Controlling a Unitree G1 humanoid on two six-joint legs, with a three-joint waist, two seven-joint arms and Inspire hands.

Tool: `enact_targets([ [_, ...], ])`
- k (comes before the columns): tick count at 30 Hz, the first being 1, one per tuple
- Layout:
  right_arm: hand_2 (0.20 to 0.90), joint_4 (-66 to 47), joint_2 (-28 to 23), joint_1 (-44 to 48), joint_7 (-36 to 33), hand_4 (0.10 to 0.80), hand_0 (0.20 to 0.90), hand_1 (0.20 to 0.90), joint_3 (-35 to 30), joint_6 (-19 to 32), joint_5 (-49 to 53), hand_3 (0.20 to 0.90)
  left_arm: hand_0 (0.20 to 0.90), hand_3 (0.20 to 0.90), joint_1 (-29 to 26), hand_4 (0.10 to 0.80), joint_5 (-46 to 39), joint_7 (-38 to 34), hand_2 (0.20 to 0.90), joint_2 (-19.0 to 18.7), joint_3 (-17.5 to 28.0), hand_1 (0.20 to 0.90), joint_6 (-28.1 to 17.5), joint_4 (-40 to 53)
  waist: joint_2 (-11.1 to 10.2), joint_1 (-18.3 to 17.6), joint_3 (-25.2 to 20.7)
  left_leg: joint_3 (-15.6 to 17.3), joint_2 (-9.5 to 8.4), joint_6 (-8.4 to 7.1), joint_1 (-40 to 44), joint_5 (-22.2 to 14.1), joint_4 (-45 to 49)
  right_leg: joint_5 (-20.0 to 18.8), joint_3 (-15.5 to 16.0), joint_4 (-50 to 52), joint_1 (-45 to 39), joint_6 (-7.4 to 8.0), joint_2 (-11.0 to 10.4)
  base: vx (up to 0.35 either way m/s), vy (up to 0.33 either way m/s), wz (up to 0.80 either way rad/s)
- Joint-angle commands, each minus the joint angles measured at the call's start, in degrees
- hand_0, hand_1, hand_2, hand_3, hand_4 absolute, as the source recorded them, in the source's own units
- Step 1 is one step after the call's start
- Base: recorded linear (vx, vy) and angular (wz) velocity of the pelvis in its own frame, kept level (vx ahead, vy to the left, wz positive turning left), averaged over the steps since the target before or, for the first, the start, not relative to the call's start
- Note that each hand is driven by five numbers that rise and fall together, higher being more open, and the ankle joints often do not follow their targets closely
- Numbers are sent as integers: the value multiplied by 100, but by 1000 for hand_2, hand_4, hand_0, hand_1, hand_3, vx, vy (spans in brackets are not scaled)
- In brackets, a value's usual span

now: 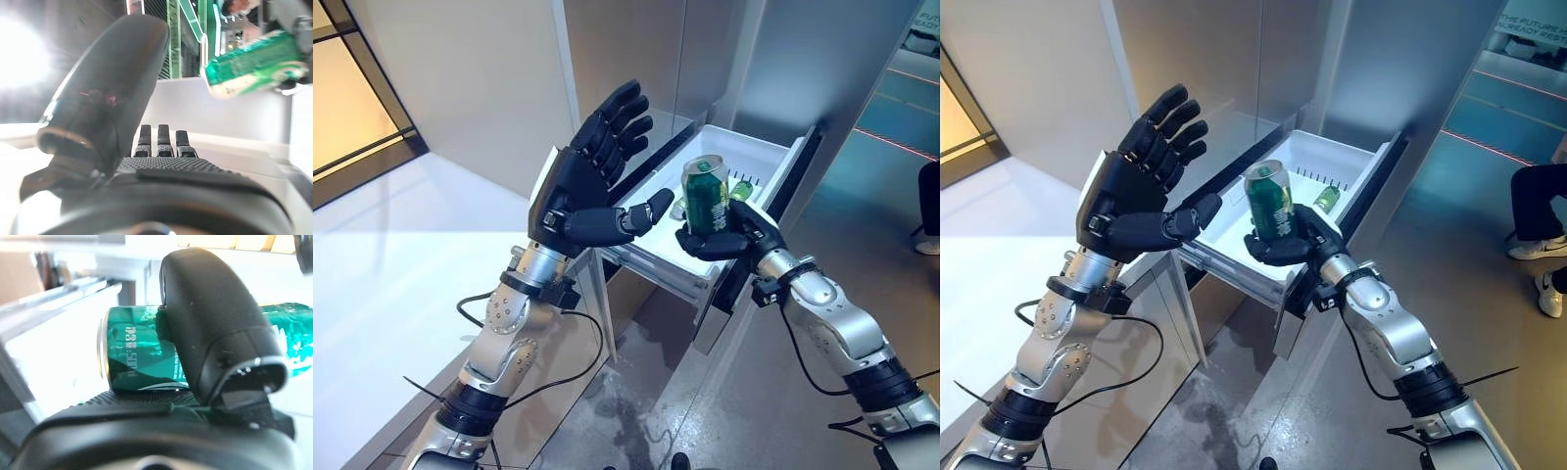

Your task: Put drinks into fridge and close the fridge

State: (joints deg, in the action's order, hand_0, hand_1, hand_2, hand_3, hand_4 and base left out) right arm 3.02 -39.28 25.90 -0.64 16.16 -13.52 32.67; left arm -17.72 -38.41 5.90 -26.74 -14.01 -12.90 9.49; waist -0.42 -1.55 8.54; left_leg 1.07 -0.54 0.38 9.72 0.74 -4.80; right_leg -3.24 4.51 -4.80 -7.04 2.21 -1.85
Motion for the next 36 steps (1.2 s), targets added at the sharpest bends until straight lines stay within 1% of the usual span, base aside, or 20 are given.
enact_targets([
  [1,300,46,-381,1835,-356,100,300,300,-859,1064,169,200,900,900,-203,800,-160,275,900,50,-138,900,-24,-194,-219,203,-532,-258,-353,154,-156,-612,497,900,160,868,44,-21,233,67,25,4],
  [5,300,745,-671,2456,-571,100,300,300,-677,1058,237,200,900,900,188,800,-562,726,900,191,-322,900,583,-487,-225,395,-500,-344,-375,152,-214,-631,573,934,284,914,44,-47,206,73,24,7],
  [7,300,1229,-852,2856,-622,100,300,300,-505,1016,174,200,900,900,484,800,-861,1094,900,231,-512,900,1105,-638,-228,505,-477,-396,-382,142,-202,-676,592,1002,348,951,14,-67,205,132,18,21],
  [9,300,1922,-1036,3260,-550,100,300,300,-273,1043,106,200,900,900,801,800,-976,1425,900,222,-725,900,1479,-789,-238,614,-448,-405,-379,118,-211,-669,610,1036,424,983,-8,-83,195,140,27,22],
  [12,300,3062,-1398,3924,-391,100,300,300,146,1109,16,200,900,900,1253,800,-1073,1598,900,15,-1194,900,1628,-940,-239,794,-374,-445,-374,97,-322,-641,710,1071,549,1069,15,-107,154,88,39,23],
  [14,300,3587,-1573,4207,-353,100,300,300,322,1154,-147,200,900,900,1411,800,-978,1694,900,-111,-1354,900,1775,-1031,-225,923,-273,-509,-386,95,-444,-638,806,1097,657,1159,78,-128,116,2,17,30],
  [16,300,4039,-1702,4500,-384,100,300,300,546,1235,-210,200,900,900,1490,800,-705,1889,900,-275,-1568,900,1750,-1238,-210,1026,-146,-572,-404,103,-617,-606,877,1098,718,1248,213,-149,100,-53,-6,43],
  [18,300,4308,-1812,4748,-366,100,300,300,749,1237,-242,200,900,900,1566,800,-519,1993,900,-407,-1653,900,1795,-1377,-169,1101,-27,-605,-412,116,-773,-565,928,1097,766,1314,344,-177,90,-43,-1,40],
  [20,300,4442,-1851,4867,-382,100,300,300,892,1145,-303,200,900,900,1640,800,-344,2022,900,-515,-1746,900,1721,-1624,-142,1148,89,-622,-424,121,-888,-529,961,1092,784,1357,441,-194,87,-25,1,22],
  [22,300,4579,-1811,4938,-395,100,300,300,963,1099,-428,200,900,900,1674,800,-236,1940,900,-506,-1811,900,1691,-1860,-119,1174,177,-632,-432,128,-984,-513,997,1101,791,1403,523,-208,84,-46,-4,20],
  [24,300,4769,-1773,4968,-349,100,300,300,1021,1012,-723,200,900,900,1667,800,48,1789,900,-516,-1852,900,1555,-2292,-97,1202,321,-639,-441,138,-1116,-486,1047,1109,790,1485,657,-223,76,-85,-18,13],
  [25,300,4876,-1713,4980,-348,100,300,300,1081,962,-879,200,900,900,1637,800,249,1617,900,-466,-1902,900,1384,-2690,-79,1213,447,-630,-438,149,-1235,-459,1090,1115,773,1560,781,-240,77,-112,-28,21],
  [27,300,4977,-1669,4943,-340,100,300,300,1083,837,-1041,200,900,900,1595,800,545,1289,900,-355,-1824,900,1263,-3248,-54,1225,606,-634,-439,165,-1361,-429,1144,1114,750,1649,917,-257,82,-76,-23,15],
  [28,300,4986,-1664,4934,-333,100,300,300,1073,810,-1084,200,900,900,1582,800,590,1223,900,-337,-1814,900,1254,-3320,-52,1226,622,-634,-440,167,-1378,-428,1153,1118,746,1666,938,-259,82,-44,-23,4],
  [29,300,5061,-1635,4890,-339,100,300,300,1060,629,-1207,200,900,900,1567,800,875,806,900,-232,-1670,900,1136,-3802,-46,1241,724,-630,-443,174,-1477,-408,1199,1109,728,1716,1038,-264,79,-57,-32,4],
  [30,300,5067,-1607,4857,-385,100,300,300,1032,527,-1290,200,900,900,1551,800,1114,607,900,-166,-1528,900,1030,-4102,-45,1253,802,-627,-442,176,-1545,-390,1228,1092,724,1743,1103,-265,78,-72,-46,3],
  [33,300,5115,-1583,4775,-403,100,300,300,998,263,-1533,200,900,900,1503,800,1620,97,900,-117,-1190,900,934,-4537,-46,1286,1004,-627,-442,183,-1774,-343,1335,1040,708,1835,1319,-271,83,-90,-51,4],
  [34,300,5112,-1588,4764,-396,100,300,300,995,222,-1565,200,900,900,1501,800,1642,14,900,-119,-1154,900,944,-4574,-43,1289,1028,-628,-443,183,-1808,-335,1352,1031,709,1852,1353,-270,82,-92,-29,1],
  [36,300,5106,-1604,4685,-382,100,300,300,1009,118,-1864,200,900,900,1495,800,1856,-288,900,-122,-944,900,962,-4742,-27,1299,1162,-615,-441,195,-1975,-310,1444,991,703,1947,1530,-266,73,-112,-18,1],
])
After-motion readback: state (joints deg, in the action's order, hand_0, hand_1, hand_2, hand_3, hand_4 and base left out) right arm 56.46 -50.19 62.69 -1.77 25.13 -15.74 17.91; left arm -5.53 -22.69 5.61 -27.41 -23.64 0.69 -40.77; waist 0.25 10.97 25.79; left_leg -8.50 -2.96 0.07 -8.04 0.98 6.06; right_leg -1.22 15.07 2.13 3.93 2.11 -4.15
